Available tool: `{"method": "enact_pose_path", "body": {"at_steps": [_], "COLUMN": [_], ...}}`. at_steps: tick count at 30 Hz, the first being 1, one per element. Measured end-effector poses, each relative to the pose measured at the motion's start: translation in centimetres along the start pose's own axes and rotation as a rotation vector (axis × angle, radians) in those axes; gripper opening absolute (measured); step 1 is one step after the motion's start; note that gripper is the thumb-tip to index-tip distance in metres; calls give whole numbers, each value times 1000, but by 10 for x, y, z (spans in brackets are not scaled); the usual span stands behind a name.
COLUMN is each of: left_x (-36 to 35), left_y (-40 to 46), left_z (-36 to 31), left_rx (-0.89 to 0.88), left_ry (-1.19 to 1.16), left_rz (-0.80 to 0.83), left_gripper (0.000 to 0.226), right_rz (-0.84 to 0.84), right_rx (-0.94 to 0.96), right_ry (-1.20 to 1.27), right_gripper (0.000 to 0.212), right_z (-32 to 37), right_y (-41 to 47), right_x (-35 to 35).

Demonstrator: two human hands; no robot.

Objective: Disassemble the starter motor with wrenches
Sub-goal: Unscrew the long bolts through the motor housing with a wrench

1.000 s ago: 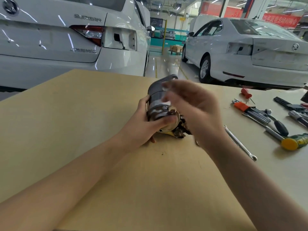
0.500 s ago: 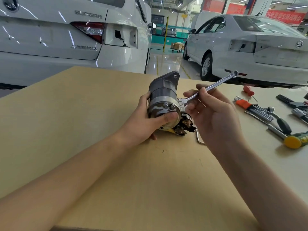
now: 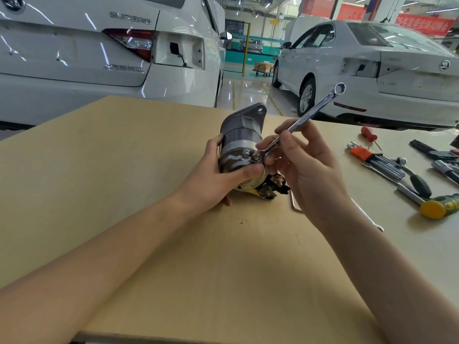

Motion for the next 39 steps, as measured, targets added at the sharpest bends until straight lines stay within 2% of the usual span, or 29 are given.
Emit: {"method": "enact_pose_path", "body": {"at_steps": [7, 11, 13, 15, 17, 18, 19, 22, 23, 26, 28, 32, 39], "left_x": [2, 2, 2, 4, 5, 5, 5, 4, 4, 3, 2, 2, 2], "left_y": [4, 4, 5, 5, 4, 4, 4, 5, 5, 4, 4, 1, 2], "left_z": [4, 6, 6, 5, 4, 3, 3, 7, 7, 6, 5, 2, 4], "left_rx": [8, 14, 3, -47, -55, -51, -50, 15, 32, 25, 23, 21, 6], "left_ry": [-19, 3, 34, 141, 242, 240, 208, 50, 29, 17, 15, 6, 12], "left_rz": [-3, 6, 12, 29, 19, 16, 28, 36, 30, 19, 4, 3, 5], "left_gripper": [118, 111, 88, 46, 7, 3, 12, 93, 109, 126, 126, 128, 125], "right_rz": [40, 113, 211, 335, 425, 442, 428, 221, 117, -196, -285, -273, -208], "right_rx": [123, 185, 222, 313, 371, 383, 370, 283, 246, -29, -160, -184, -131], "right_ry": [-319, -635, -908, -1173, -1262, -1210, -1072, -486, -332, 178, 418, 500, 433], "right_gripper": [14, 20, 25, 27, 26, 25, 24, 19, 17, 19, 20, 21, 19], "right_z": [4, 8, 10, 12, 13, 14, 15, 18, 17, 2, -5, -6, -7], "right_y": [4, 15, 21, 23, 21, 19, 17, 12, 9, -4, -9, -9, -10], "right_x": [-6, -16, -23, -29, -33, -34, -35, -28, -24, -11, -7, -7, -6]}}
Point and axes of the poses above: each hand's wrist, its own y-axis towards the middle knuckle, its own x-axis out of the back of the hand, z = x × y, the point moved 1 cm from there along y, towards the middle knuckle, and after that the axes turned 5 degrees about z, right-handed, at the moved point
